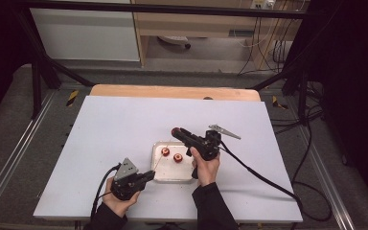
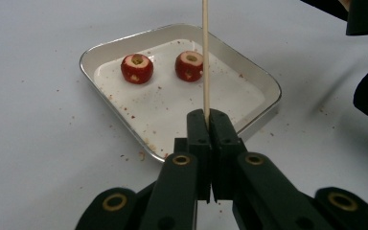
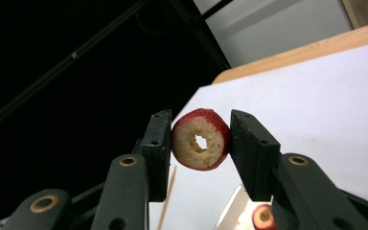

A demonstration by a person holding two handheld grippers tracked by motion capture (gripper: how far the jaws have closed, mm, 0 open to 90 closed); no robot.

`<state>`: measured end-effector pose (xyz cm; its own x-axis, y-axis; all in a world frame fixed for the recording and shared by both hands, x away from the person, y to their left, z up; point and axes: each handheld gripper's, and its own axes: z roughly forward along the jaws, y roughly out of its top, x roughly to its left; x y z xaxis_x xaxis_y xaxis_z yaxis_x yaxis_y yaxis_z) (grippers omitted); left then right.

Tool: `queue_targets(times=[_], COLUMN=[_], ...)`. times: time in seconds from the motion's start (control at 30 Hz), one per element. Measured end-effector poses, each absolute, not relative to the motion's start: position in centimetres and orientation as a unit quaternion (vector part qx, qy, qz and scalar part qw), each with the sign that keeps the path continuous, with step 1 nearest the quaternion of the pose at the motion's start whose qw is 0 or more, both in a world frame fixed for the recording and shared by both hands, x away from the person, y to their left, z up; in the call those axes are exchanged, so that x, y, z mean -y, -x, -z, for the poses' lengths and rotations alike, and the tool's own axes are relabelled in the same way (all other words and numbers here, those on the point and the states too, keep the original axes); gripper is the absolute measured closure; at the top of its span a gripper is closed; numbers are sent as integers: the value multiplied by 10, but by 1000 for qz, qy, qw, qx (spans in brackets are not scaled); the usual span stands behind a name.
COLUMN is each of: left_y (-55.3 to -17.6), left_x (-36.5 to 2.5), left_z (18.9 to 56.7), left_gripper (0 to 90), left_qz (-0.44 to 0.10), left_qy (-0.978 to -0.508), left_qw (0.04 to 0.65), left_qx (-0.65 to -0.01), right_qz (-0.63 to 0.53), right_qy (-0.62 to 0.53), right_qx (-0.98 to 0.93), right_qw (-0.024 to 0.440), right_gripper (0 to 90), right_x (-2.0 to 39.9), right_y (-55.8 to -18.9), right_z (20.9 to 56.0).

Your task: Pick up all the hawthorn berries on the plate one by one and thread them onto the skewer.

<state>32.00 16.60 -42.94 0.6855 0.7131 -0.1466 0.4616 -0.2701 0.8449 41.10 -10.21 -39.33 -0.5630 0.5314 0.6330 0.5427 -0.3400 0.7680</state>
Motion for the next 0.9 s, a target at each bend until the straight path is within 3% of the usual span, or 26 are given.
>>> queue_targets(times=[0.9], left_y=[-328], left_x=[-141], left_z=[420], left_gripper=[883], left_qz=[-144], left_qy=[-763], left_qw=[497], left_qx=[-387], right_qz=[721], right_qy=[470], right_qx=[510], right_qw=[9], right_gripper=[611], right_x=[104], right_y=[-413], right_z=[387])
